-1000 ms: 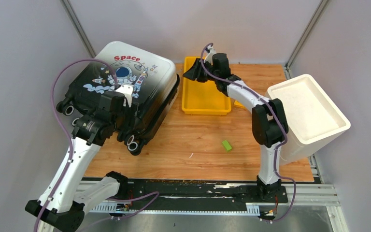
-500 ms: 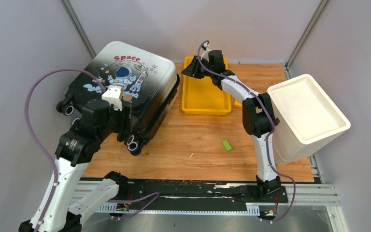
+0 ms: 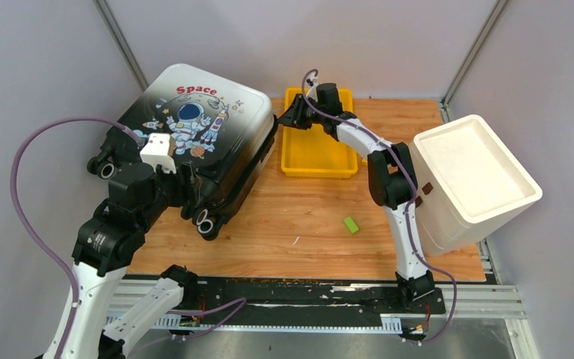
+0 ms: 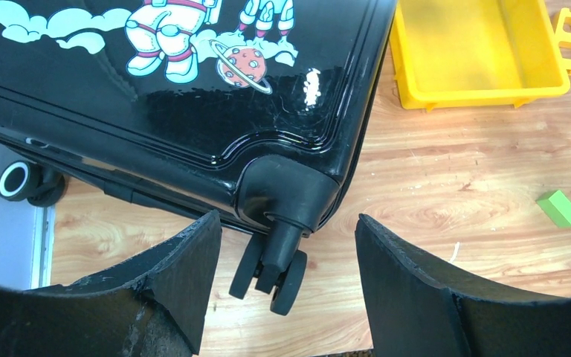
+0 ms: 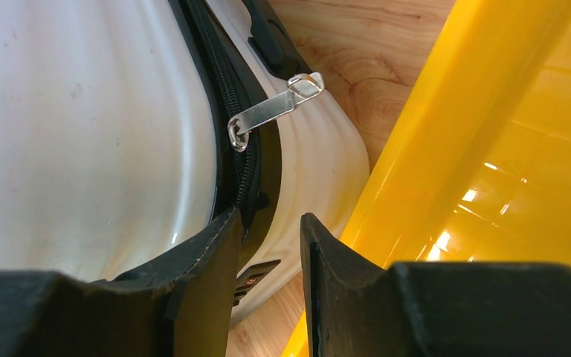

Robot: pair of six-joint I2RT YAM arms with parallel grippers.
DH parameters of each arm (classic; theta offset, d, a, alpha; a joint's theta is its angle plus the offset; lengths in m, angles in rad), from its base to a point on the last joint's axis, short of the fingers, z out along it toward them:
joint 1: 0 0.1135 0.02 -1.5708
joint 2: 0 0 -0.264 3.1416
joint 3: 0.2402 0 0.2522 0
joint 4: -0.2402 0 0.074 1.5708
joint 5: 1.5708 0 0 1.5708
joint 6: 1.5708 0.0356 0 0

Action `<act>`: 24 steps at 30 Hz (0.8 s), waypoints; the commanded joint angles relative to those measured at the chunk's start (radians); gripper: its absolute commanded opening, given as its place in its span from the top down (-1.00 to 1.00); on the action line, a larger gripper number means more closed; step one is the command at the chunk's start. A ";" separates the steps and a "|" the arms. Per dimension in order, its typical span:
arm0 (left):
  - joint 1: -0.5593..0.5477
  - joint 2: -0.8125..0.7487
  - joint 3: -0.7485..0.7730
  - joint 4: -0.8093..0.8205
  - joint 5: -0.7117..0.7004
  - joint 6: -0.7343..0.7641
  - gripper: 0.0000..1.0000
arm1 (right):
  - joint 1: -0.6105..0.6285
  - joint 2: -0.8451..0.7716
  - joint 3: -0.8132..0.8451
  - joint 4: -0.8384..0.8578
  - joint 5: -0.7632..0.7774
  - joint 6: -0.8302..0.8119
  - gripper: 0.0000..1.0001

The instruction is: Open, take out, and arrange the luggage

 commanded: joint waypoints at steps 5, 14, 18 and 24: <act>-0.004 0.004 -0.006 0.042 -0.032 0.000 -0.48 | 0.022 0.024 0.064 0.017 -0.014 0.028 0.29; -0.004 0.005 -0.028 0.050 -0.039 -0.003 -0.48 | 0.050 0.068 0.110 -0.016 -0.014 0.030 0.32; -0.004 0.005 -0.027 0.058 -0.058 -0.002 -0.48 | 0.078 0.089 0.128 -0.061 0.016 -0.007 0.32; -0.004 0.026 -0.007 0.034 -0.214 -0.025 -0.50 | 0.086 0.086 0.127 -0.098 0.041 -0.015 0.48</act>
